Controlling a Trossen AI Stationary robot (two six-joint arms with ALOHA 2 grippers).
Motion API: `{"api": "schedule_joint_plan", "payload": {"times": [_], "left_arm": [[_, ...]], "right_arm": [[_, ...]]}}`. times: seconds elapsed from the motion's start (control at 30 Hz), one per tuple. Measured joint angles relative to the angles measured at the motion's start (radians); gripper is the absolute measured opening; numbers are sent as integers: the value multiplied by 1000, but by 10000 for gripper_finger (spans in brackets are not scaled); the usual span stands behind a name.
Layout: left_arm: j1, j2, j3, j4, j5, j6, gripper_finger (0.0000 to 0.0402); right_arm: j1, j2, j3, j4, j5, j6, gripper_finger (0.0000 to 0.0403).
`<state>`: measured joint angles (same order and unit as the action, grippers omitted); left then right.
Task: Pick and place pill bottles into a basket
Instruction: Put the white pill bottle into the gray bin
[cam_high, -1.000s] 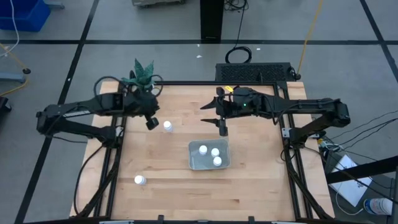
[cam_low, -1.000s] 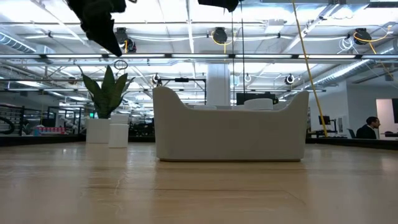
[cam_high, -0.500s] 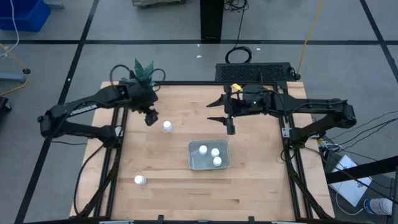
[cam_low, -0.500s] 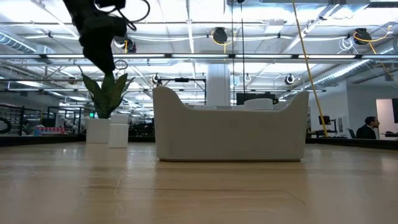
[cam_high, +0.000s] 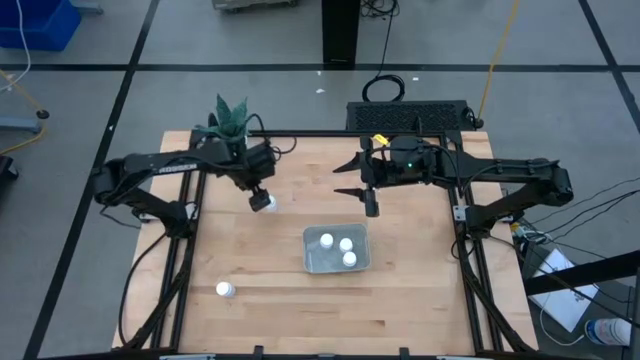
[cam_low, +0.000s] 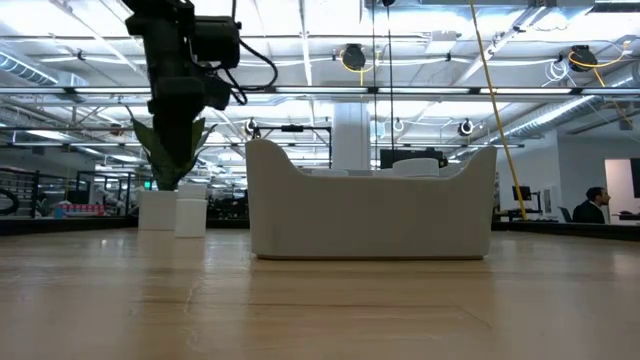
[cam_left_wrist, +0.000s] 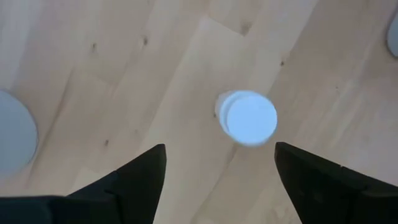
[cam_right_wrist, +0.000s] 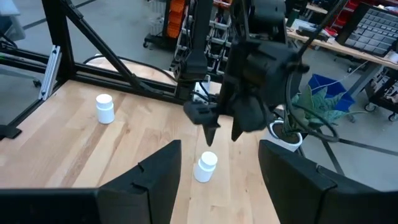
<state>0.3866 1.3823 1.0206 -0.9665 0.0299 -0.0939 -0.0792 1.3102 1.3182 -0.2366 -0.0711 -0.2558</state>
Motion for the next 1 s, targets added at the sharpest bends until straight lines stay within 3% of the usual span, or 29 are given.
{"api": "schedule_joint_plan", "payload": {"times": [1.0], "left_arm": [[-43, 124, 0, 80, 53, -33, 298]], "right_arm": [[0, 0, 0, -1, -3, 8, 208]]}}
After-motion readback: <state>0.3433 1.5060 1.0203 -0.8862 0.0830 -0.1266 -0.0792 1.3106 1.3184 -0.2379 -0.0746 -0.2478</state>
